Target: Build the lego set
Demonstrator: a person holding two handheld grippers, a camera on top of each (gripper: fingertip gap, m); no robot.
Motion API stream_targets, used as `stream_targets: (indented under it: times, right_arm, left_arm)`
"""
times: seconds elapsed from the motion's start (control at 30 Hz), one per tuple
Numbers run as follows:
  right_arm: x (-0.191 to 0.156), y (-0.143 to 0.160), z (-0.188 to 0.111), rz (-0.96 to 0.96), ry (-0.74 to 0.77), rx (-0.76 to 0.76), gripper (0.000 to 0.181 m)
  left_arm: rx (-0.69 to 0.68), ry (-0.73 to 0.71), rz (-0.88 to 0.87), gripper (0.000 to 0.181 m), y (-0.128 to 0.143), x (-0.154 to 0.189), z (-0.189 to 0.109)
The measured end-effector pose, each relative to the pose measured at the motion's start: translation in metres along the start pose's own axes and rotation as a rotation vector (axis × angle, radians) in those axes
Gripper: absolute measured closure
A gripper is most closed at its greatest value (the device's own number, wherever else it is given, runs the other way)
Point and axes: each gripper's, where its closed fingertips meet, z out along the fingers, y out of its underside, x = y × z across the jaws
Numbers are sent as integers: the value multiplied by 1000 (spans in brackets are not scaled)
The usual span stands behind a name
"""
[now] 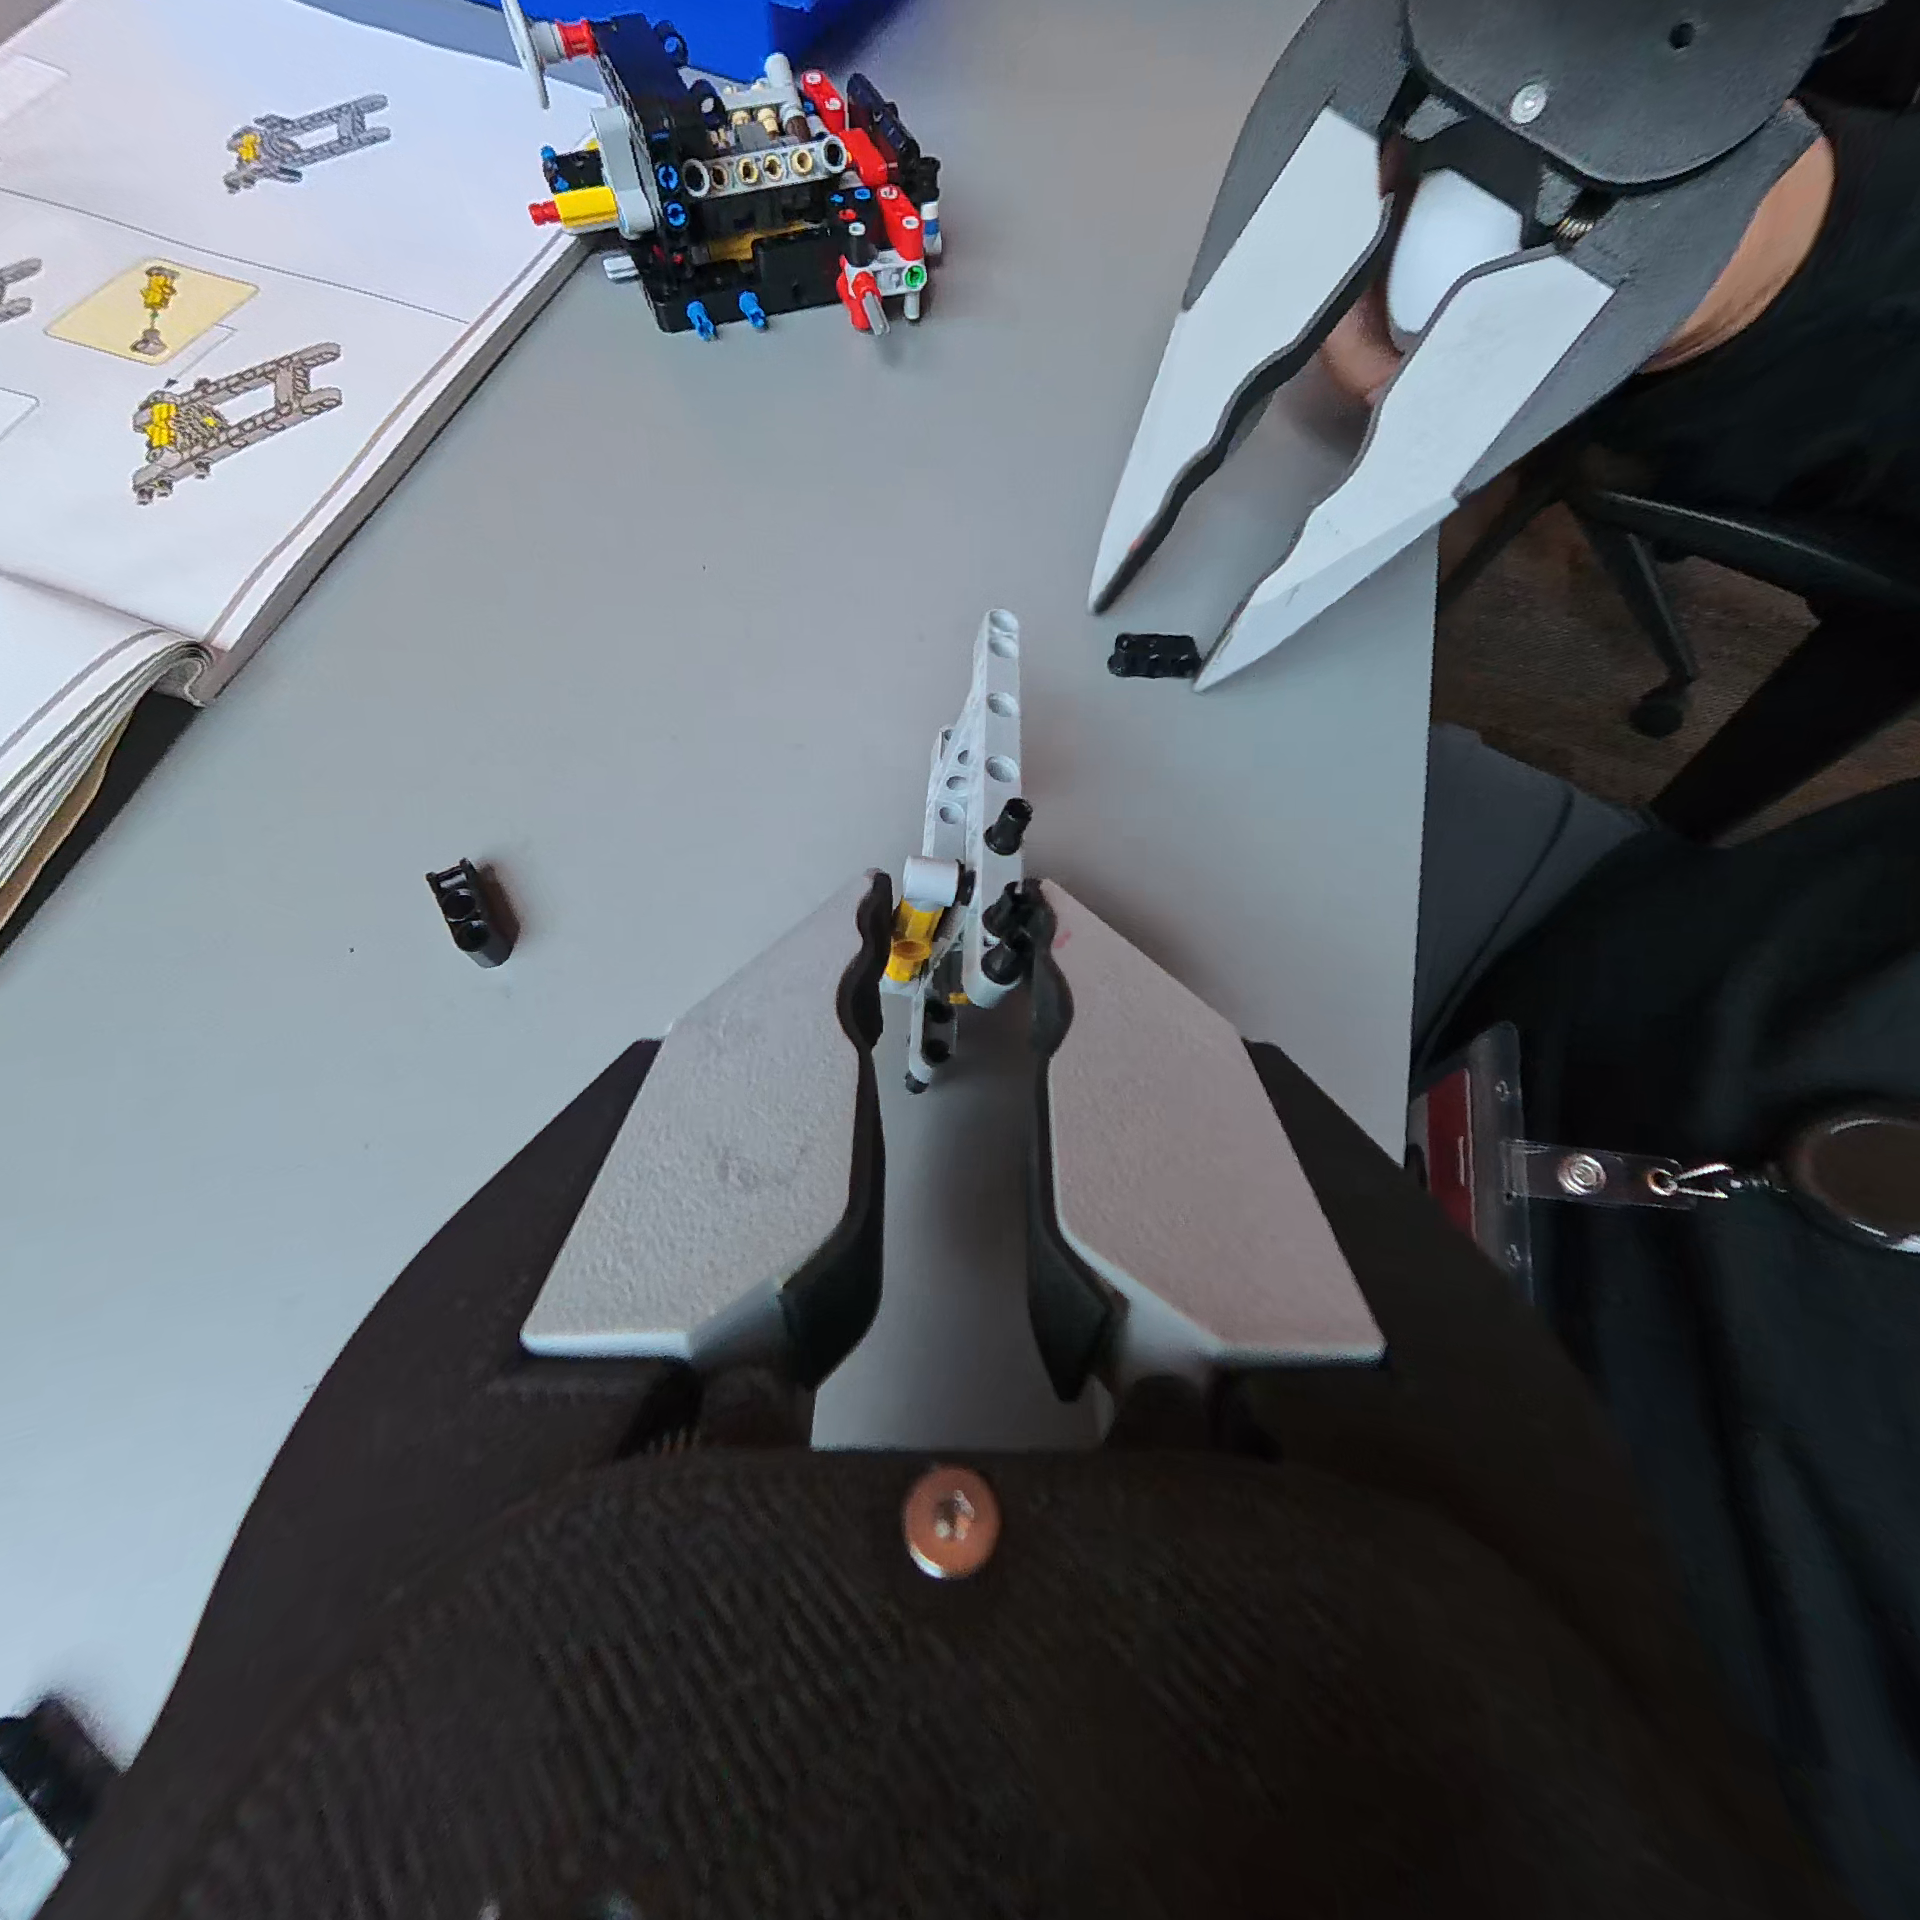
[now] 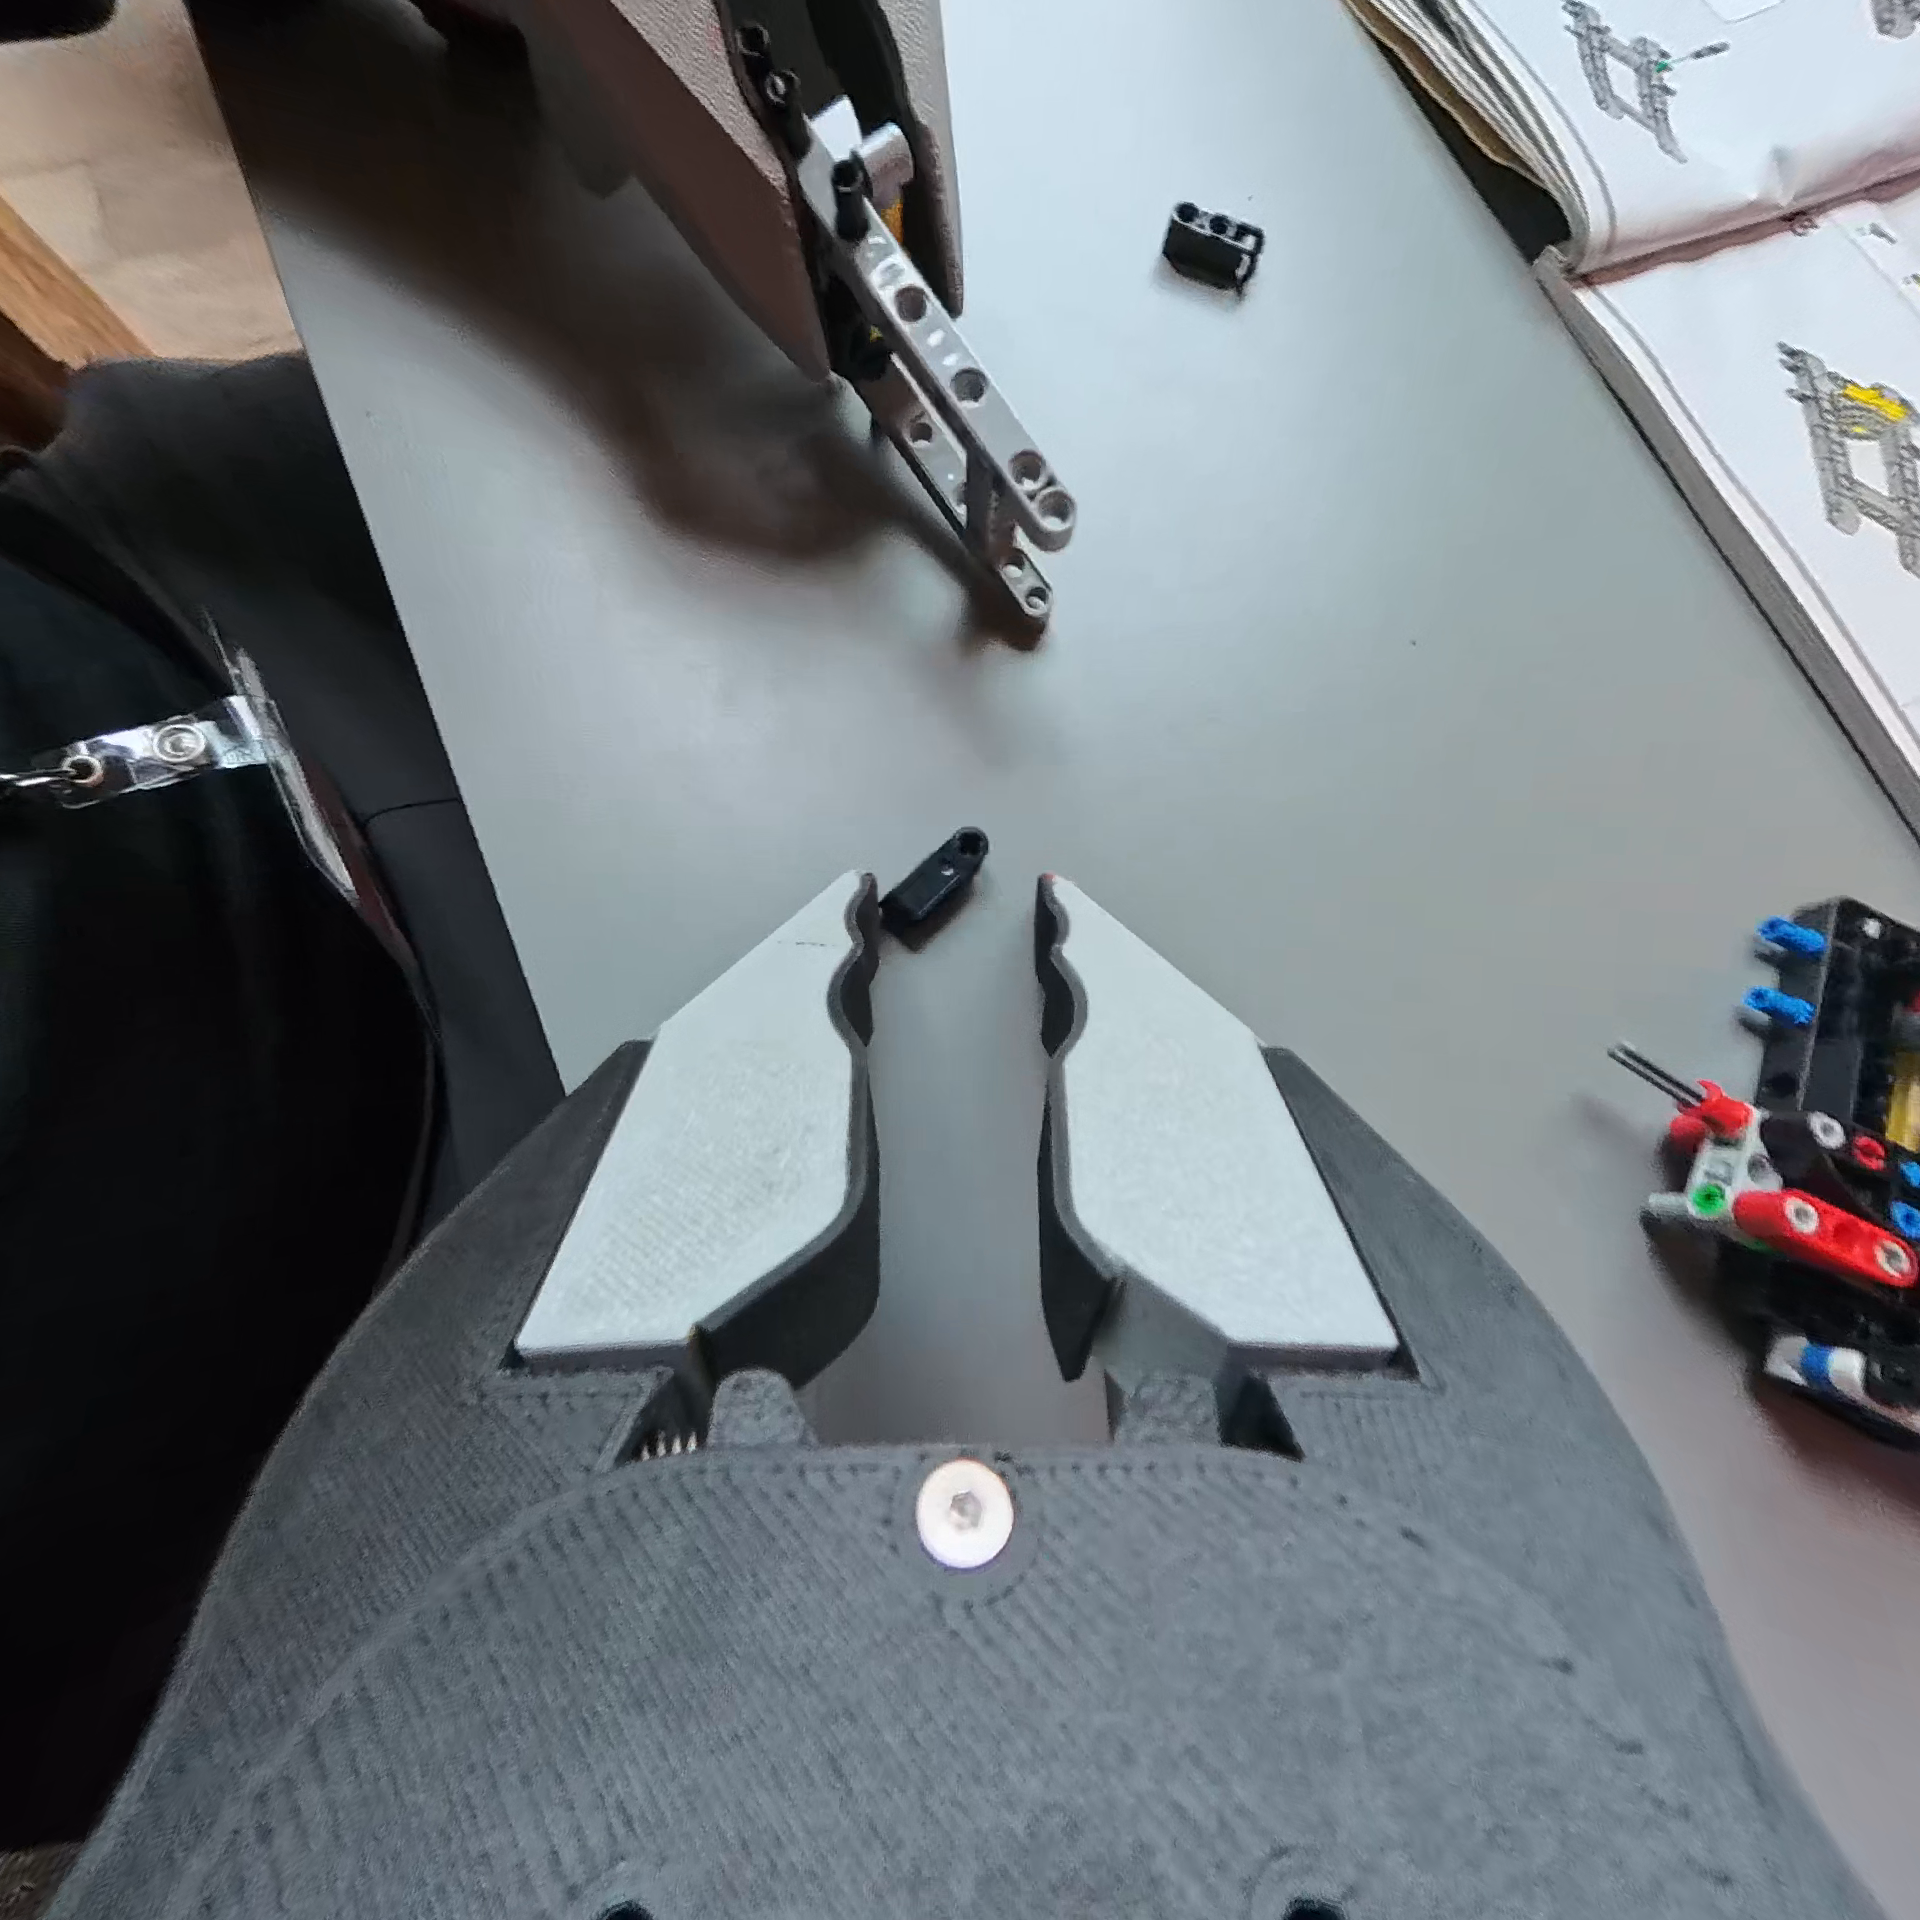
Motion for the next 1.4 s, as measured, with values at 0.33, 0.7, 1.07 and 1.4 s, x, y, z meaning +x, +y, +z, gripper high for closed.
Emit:
stream_targets:
  times: [0.33,0.7,1.07,1.4]
  right_arm:
    - [-3,4,-14,-13,108,-32,159]
    - [-6,2,-5,32,55,-8,165]
    - [-7,3,-1,32,35,17,176]
    - [21,-5,1,-105,66,59,177]
  left_arm:
    - [4,35,-30,159,0,1,0]
    - [18,22,-27,154,-1,0,-2]
    - [33,27,0,161,-3,3,-3]
    - [36,27,29,161,-10,-7,4]
